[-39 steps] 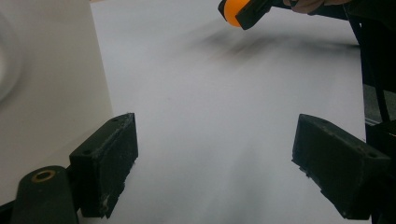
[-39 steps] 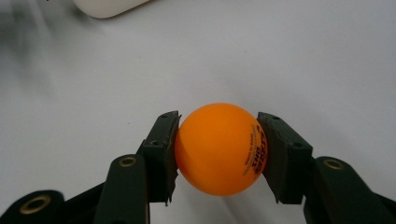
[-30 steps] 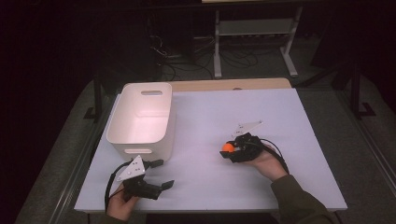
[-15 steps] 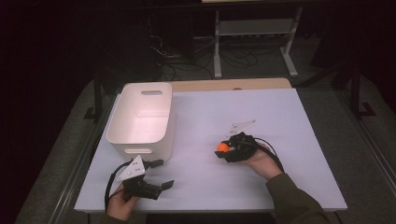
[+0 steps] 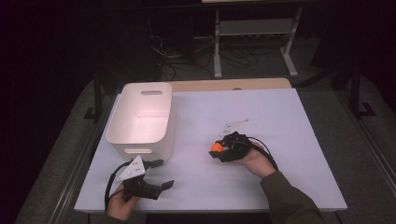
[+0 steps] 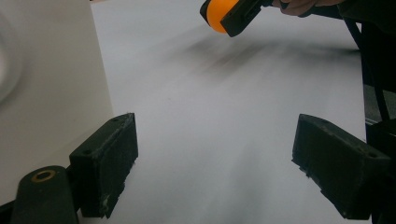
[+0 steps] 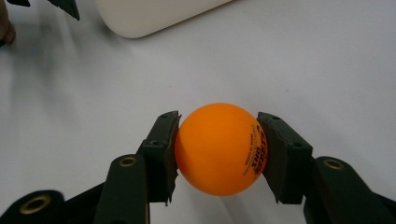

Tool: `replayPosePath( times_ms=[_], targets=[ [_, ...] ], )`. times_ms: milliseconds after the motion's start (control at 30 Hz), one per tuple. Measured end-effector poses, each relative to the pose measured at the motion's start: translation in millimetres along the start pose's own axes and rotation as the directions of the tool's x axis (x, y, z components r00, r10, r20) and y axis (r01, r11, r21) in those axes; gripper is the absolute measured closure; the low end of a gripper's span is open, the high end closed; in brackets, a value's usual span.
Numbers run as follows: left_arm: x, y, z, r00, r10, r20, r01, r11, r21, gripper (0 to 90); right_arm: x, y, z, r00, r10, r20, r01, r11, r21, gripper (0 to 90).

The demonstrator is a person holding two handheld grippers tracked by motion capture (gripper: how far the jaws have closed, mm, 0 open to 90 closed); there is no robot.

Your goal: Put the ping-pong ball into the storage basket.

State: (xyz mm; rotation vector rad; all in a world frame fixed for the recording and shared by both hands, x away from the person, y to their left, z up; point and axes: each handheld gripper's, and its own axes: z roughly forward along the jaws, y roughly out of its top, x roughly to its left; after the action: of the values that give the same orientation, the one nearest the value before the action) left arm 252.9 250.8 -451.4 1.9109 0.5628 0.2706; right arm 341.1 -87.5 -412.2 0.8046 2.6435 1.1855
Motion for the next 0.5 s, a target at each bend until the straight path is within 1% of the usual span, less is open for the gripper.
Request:
replayPosePath(
  times_ms=[267, 500],
  targets=[
    [0.0, 0.1, 0.1, 1.0, 0.0, -0.001, 0.0, 1.0, 0.002, 14.1, 3.1, 4.7, 5.3, 1.0, -0.001, -0.009, 0.001, 1.0, 0.003, 49.4],
    [0.0, 0.1, 0.1, 1.0, 0.0, -0.001, 0.0, 1.0, 0.001, 14.2, 5.3, 9.5, 9.9, 0.9998, -0.012, -0.017, 0.012, 1.0, 0.001, 49.4]
  ],
)
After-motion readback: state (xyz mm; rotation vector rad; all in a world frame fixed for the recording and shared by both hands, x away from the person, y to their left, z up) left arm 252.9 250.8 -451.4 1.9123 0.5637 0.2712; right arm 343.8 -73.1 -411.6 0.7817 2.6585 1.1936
